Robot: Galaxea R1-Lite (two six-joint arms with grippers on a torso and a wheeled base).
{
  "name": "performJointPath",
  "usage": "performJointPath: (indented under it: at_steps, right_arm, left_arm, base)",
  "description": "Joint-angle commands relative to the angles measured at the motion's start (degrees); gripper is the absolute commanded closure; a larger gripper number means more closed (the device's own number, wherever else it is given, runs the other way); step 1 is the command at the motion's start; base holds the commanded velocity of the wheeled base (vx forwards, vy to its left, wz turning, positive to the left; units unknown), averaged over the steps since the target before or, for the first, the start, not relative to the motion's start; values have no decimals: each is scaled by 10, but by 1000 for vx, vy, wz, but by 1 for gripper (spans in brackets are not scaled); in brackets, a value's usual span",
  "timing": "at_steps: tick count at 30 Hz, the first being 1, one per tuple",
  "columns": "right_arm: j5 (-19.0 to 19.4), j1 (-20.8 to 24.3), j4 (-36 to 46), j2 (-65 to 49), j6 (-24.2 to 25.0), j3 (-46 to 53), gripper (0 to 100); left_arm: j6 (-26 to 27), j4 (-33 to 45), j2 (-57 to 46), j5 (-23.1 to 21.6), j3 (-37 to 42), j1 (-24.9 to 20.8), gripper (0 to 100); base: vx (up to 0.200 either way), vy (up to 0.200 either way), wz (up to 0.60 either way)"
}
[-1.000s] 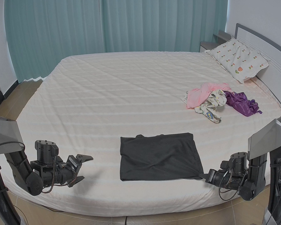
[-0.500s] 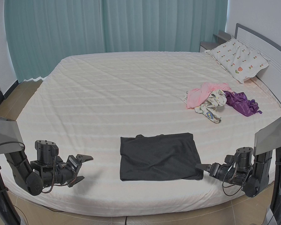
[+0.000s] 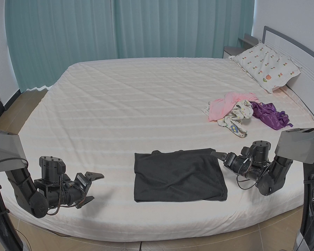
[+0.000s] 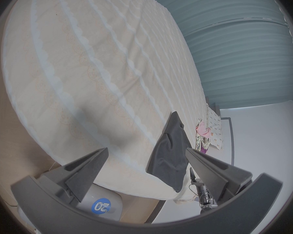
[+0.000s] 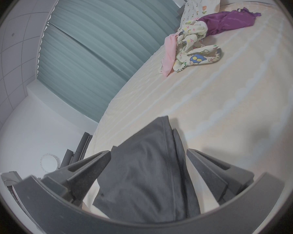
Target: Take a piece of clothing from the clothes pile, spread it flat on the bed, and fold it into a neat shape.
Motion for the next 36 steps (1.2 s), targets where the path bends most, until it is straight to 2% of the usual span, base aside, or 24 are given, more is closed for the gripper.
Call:
performJointPath:
  at_steps: [1,14,15,36]
  right_arm:
    - [0,-2,68,71,11,-123,0]
    - [-1,-1,64,96,18,-155,0]
    - [0,0,64,95,19,-154,100]
    - [-8,-21,53,103,52,-181,100]
  left_arm:
    - [0,0,3,1,0,0,0]
    - [7,-1,4,2,1,-1,0]
    - [7,-1,4,2,1,-1,0]
    - [7,-1,4,2,1,-1,0]
  base:
    - [200,0,0]
    - [15,0,0]
    - [0,0,0]
    - [0,0,0]
